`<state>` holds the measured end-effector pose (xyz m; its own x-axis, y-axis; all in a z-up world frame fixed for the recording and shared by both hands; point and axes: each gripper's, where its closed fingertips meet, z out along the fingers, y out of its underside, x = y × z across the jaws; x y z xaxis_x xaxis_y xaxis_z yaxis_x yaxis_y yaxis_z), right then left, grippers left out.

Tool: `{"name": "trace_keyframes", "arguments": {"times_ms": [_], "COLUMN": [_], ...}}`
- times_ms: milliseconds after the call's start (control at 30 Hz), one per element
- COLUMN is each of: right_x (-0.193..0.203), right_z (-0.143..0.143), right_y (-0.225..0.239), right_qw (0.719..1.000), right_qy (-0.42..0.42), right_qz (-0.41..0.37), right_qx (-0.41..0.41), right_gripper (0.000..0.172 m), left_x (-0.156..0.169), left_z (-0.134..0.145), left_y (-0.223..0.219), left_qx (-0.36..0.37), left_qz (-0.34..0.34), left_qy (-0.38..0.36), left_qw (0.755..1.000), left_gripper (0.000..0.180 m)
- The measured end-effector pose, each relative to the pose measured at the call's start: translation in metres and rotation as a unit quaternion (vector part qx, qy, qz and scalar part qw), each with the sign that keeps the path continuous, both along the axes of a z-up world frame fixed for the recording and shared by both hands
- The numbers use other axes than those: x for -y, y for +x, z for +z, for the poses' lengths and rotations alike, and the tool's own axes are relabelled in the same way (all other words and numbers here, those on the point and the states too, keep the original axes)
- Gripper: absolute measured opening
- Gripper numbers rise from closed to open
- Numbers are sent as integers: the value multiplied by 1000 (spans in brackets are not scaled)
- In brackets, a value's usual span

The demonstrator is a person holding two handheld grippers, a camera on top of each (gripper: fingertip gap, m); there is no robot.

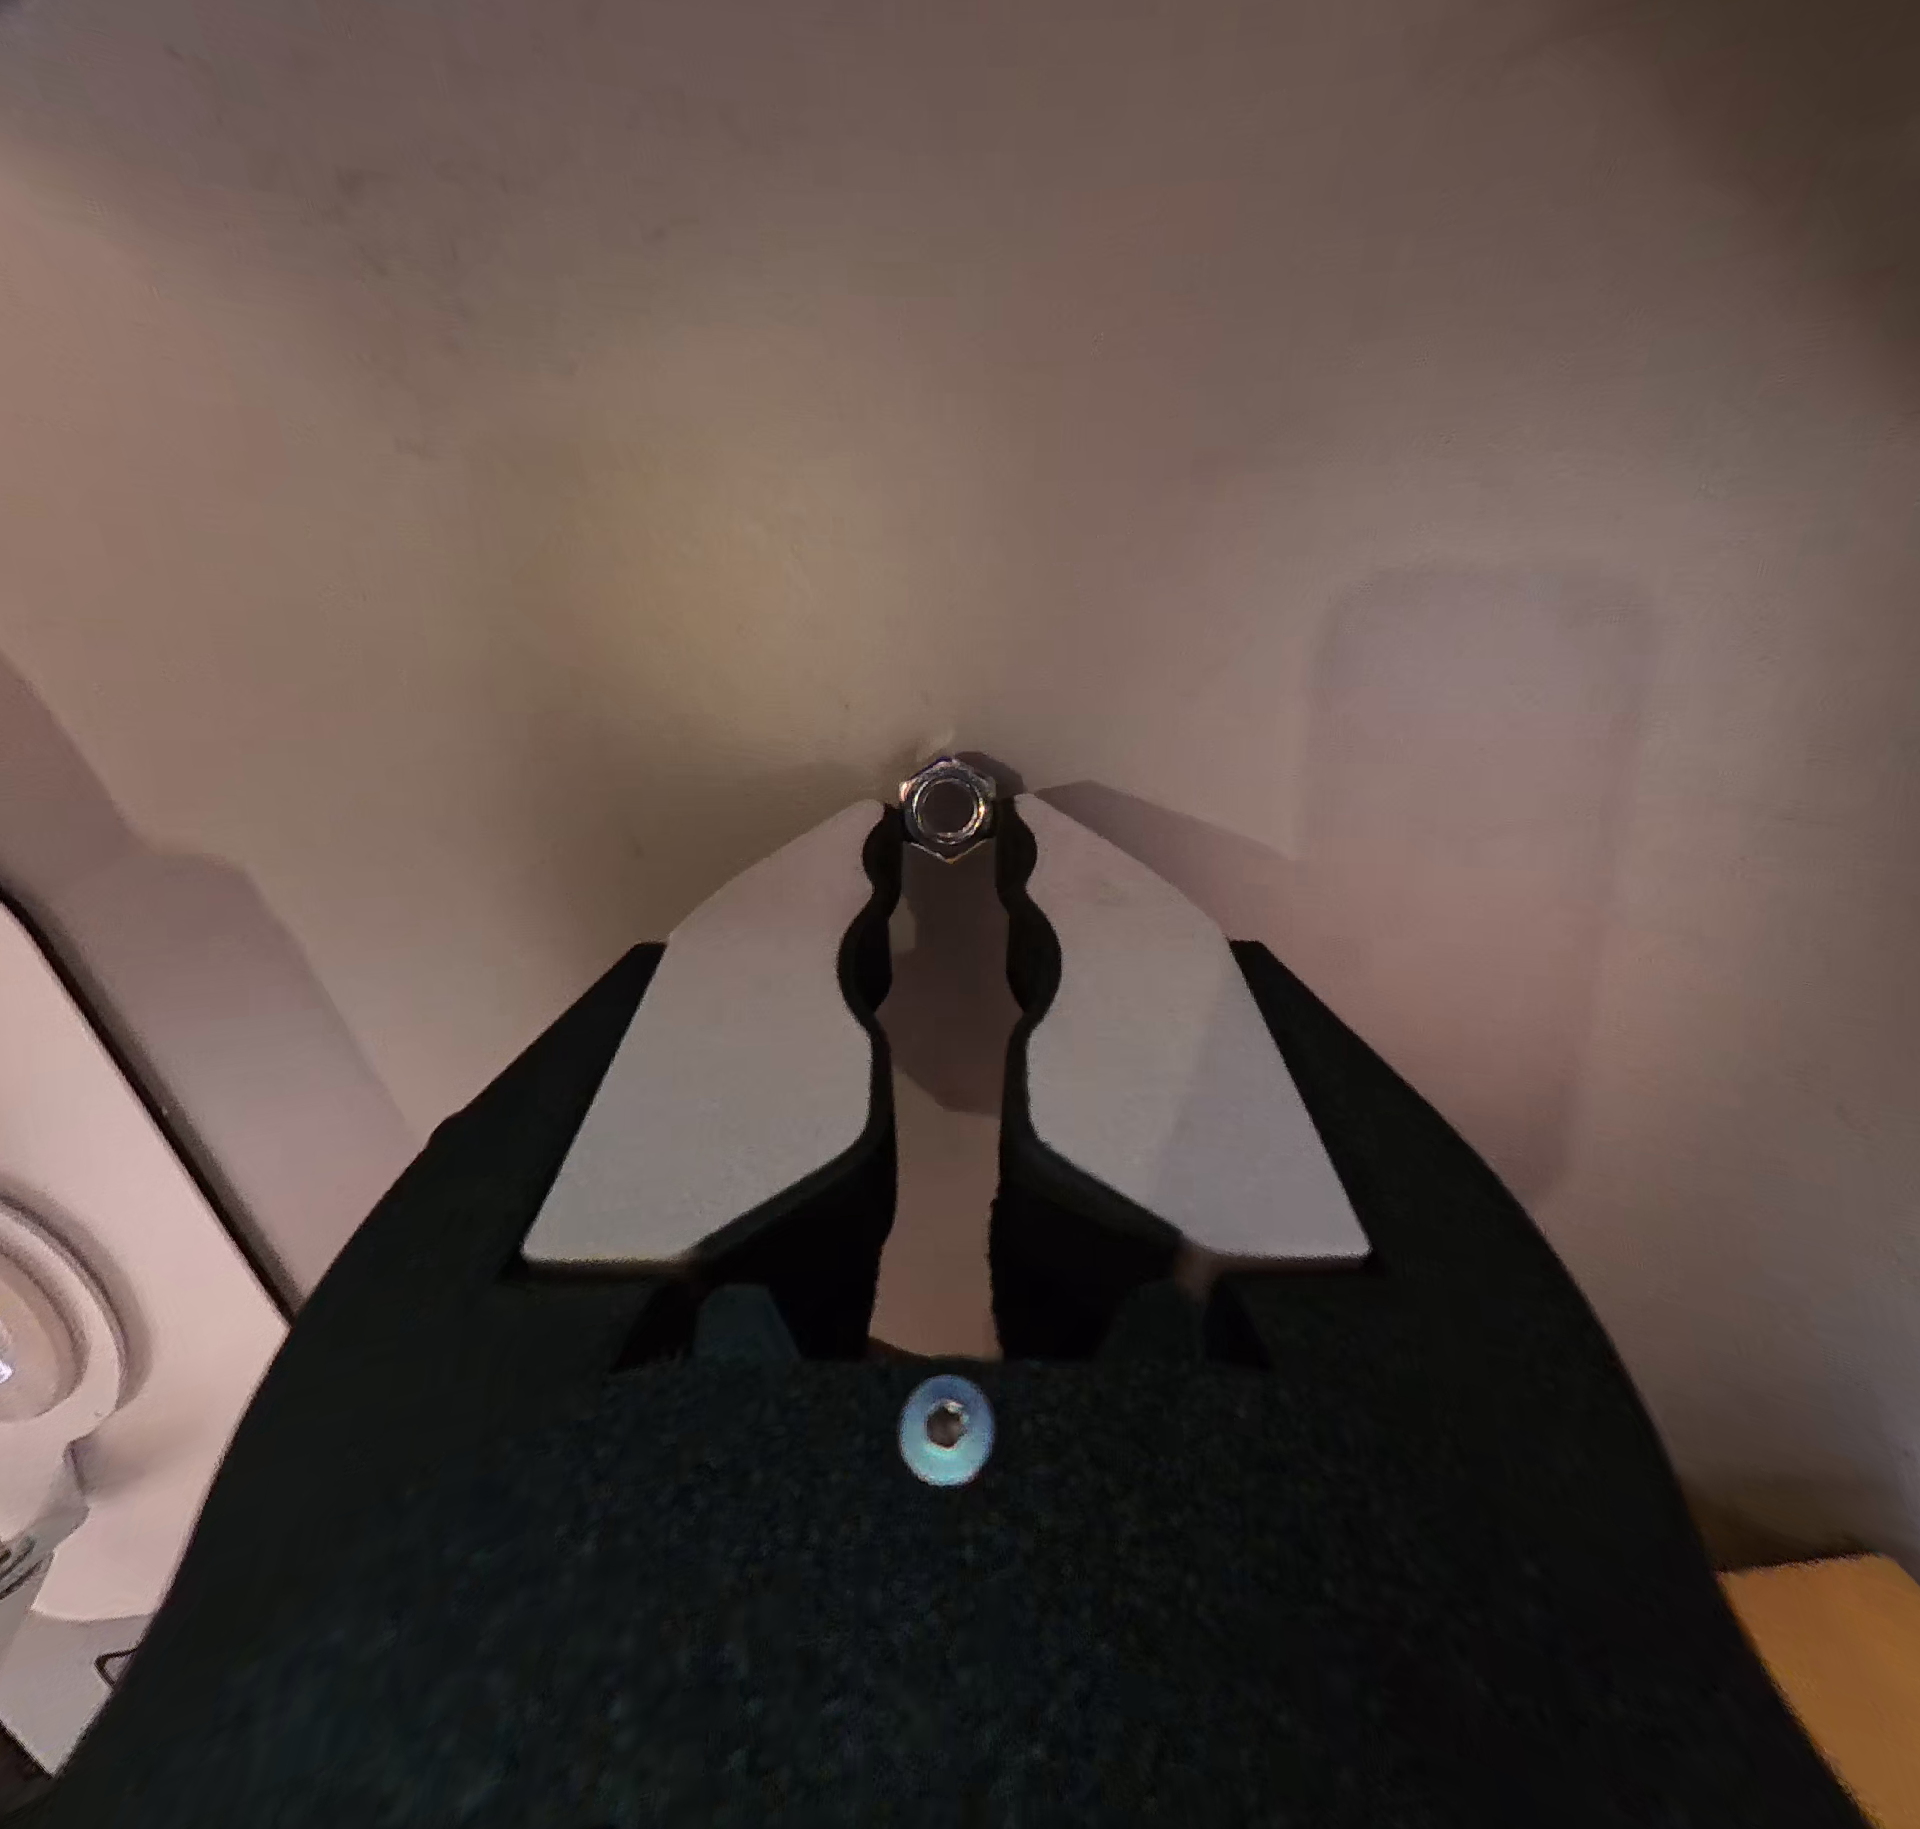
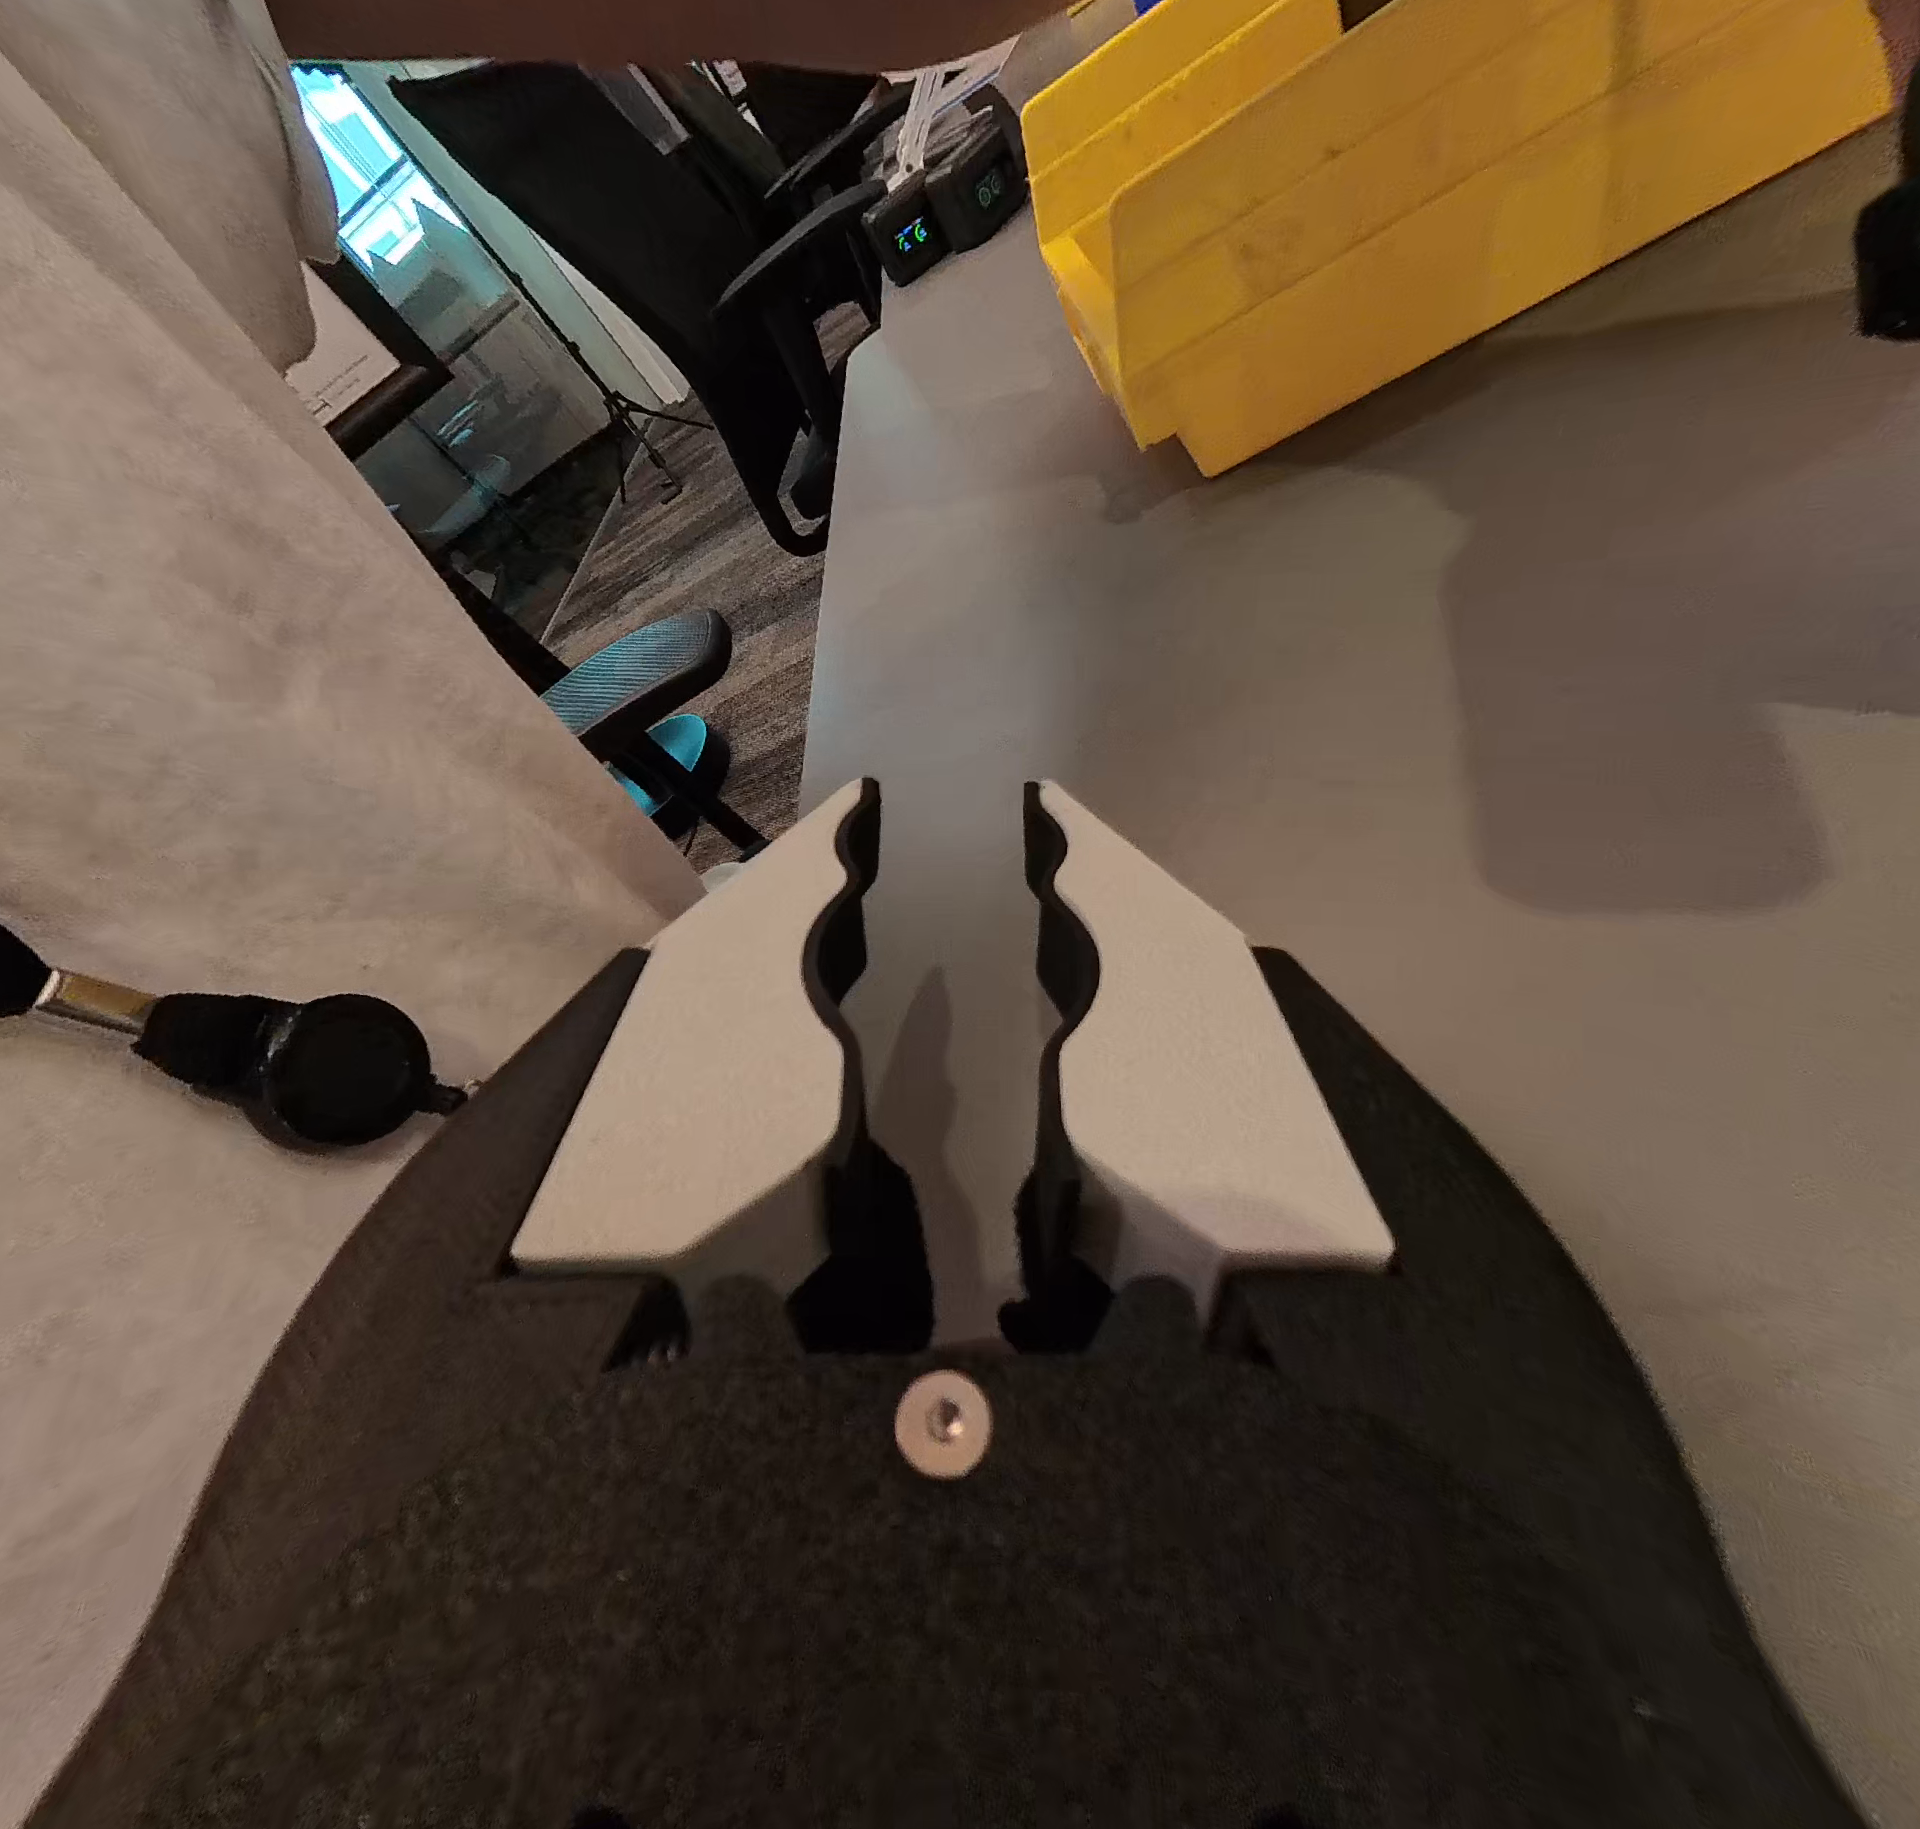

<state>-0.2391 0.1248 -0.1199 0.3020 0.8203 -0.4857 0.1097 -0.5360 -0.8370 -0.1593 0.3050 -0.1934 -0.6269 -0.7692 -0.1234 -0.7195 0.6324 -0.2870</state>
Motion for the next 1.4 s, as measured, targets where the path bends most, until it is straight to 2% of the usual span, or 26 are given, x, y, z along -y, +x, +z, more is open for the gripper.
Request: {"name": "trace_keyframes", "arguments": {"times_ms": [200,300,367,433,533,600,667,733,833,933,1033,1267,1400], "right_x": [4,5,6,6,6,4,2,3,4,5,6,2,1], "right_z": [1,4,5,7,10,11,13,14,11,9,6,7,9], "right_y": [-1,0,1,2,3,2,2,0,-3,-7,-8,0,5], "right_qw": [1000,1000,1000,1000,1000,1000,1000,999,999,999,999,1000,1000], "right_qy": [5,4,1,0,0,1,6,2,-2,-6,-6,-6,-3], "right_qz": [5,5,6,6,6,4,0,4,11,19,21,6,-2], "right_qx": [3,-5,-10,-13,-21,-25,-31,-35,-33,-31,-24,-26,-29], "right_gripper": [27,27,27,27,27,27,27,27,27,27,27,27,27], "left_x": [-3,-7,-10,-15,-41,-75,-110,-145,-187,-200,-209,-232,-237], "left_z": [-5,-1,15,45,110,151,173,167,133,95,69,38,30], "left_y": [0,-1,-3,-5,-22,-56,-105,-163,-249,-286,-295,-319,-320], "left_qx": [-6,-2,19,69,182,258,297,276,189,120,77,4,13], "left_qz": [3,21,48,98,224,320,421,526,681,746,770,795,803], "left_qy": [-8,3,-1,-22,-45,-37,-45,-49,-20,-46,-50,64,76], "left_qw": [1000,1000,999,993,956,911,856,803,708,653,632,604,591], "left_gripper": [17,32,37,38,41,41,41,41,38,37,35,26,26]}}
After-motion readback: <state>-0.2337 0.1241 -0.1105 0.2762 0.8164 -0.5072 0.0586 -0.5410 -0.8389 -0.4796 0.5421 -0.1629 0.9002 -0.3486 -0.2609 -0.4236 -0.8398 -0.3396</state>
